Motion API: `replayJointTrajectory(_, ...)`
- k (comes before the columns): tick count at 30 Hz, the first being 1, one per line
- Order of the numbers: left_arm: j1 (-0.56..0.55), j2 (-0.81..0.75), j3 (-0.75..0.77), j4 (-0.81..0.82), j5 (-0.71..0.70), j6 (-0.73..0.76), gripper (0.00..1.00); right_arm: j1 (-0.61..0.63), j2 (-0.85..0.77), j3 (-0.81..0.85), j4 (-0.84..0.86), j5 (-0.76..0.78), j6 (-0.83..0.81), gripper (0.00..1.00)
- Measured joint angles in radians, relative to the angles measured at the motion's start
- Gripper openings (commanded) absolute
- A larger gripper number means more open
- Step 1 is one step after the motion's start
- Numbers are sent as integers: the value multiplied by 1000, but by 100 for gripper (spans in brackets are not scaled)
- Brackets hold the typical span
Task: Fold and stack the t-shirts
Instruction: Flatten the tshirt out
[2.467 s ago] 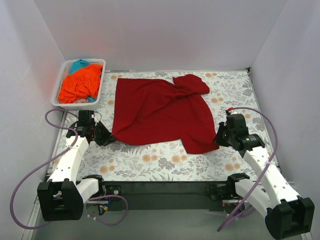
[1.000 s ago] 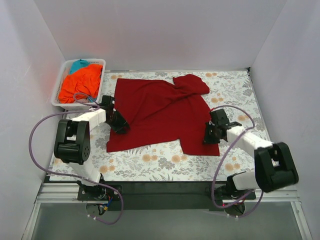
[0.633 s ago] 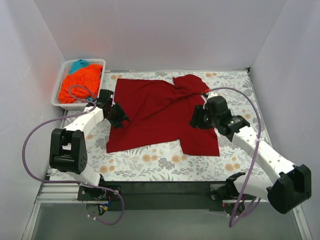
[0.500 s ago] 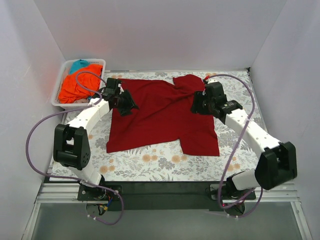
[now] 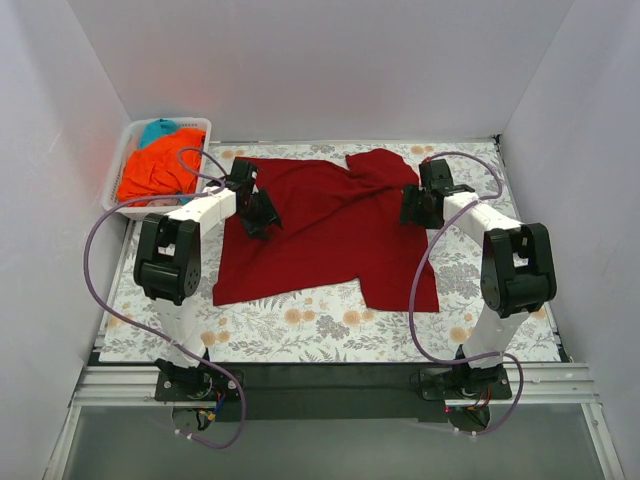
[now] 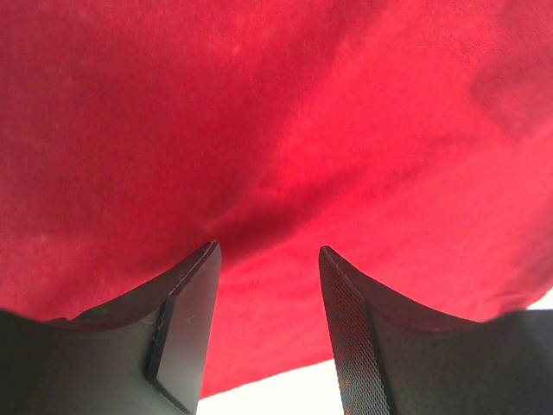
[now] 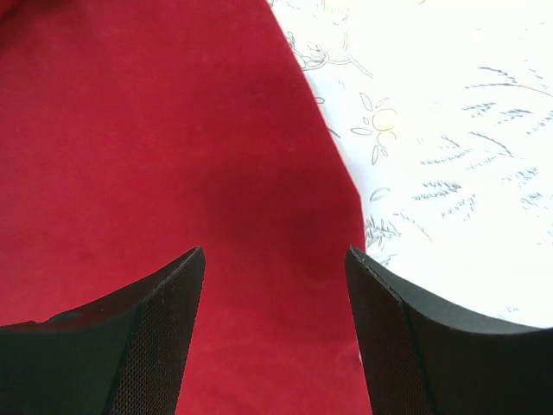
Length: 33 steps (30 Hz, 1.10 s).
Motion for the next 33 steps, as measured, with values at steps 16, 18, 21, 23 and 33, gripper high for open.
replayJointTrajectory(16,55,19,-92,40,-16,-22,1,-55,-251,-380,37,-96,79,1)
replayJointTrajectory(18,76,-36,-166,41,-17,-27,1,-54,-372,-465,21,-118,112,1)
replayJointTrajectory(21,98,-118,-269,39,-20,-29,7,-53,-523,-542,-16,-151,151,31)
replayJointTrajectory(23,100,-156,-315,38,-16,-27,15,-53,-579,-547,-29,-158,152,72)
replayJointTrajectory(33,95,-149,-263,13,-1,-3,36,-48,-167,-155,33,-162,46,75)
